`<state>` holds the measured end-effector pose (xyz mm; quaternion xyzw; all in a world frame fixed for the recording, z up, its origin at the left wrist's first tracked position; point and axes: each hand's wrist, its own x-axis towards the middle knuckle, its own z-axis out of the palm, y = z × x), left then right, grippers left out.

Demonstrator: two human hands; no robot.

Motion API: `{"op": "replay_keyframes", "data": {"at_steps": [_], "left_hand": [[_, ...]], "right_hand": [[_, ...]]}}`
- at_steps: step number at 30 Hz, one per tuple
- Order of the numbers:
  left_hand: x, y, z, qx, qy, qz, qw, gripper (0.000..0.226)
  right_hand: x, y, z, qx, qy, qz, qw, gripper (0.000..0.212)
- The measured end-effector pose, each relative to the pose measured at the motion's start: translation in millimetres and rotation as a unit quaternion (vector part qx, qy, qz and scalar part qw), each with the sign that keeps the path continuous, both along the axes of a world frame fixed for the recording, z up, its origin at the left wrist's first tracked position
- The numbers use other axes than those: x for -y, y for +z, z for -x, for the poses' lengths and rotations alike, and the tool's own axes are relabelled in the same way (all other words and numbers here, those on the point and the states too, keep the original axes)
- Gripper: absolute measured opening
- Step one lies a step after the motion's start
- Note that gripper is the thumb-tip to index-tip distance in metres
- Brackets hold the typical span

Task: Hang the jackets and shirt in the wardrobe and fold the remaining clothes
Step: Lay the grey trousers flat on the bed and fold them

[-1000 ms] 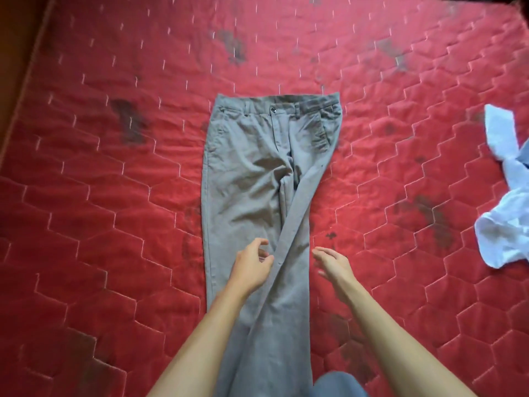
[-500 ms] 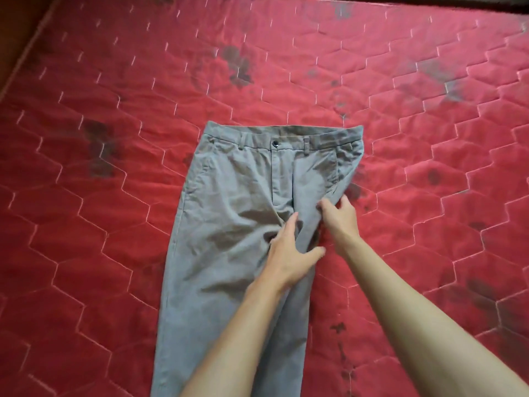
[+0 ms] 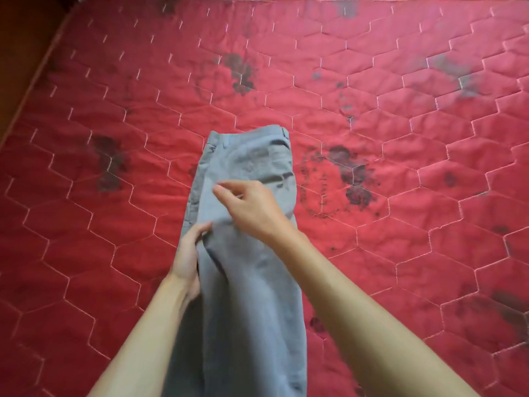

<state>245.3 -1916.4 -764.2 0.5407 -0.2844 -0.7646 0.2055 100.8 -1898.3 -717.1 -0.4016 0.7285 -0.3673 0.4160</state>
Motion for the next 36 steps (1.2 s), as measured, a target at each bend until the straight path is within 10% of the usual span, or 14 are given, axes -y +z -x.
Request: {"op": "replay_keyframes", "data": {"at_steps": [6, 11, 20, 25, 29, 36], "left_hand": [[-1, -29, -31, 0.080, -0.082, -0.017, 0.993, 0.031], [-15, -35, -30, 0.104, -0.133, -0.040, 0.985, 0.072], [22, -15, -60, 0.151, -0.162, 0.143, 0.965, 0.015], [8, -33, -92, 0.263, -0.182, 0.137, 0.938, 0.034], [-18, -42, -108, 0.144, -0.157, 0.019, 0.977, 0.080], [-68, -34, -118, 0.094, -0.216, -0.073, 0.969, 0.063]], "right_hand": [[-107, -88, 41, -0.050, -0.302, -0.186, 0.933, 0.025], [-146, -104, 16, 0.211, -0.202, -0.173, 0.941, 0.040], [-146, -82, -6, 0.231, -0.196, -0.154, 0.940, 0.029], [-154, -92, -24, 0.240, -0.196, -0.257, 0.915, 0.029], [-161, -95, -36, 0.226, -0.217, -0.239, 0.919, 0.034], [-142, -91, -33, 0.503, -0.339, -0.134, 0.783, 0.042]]}}
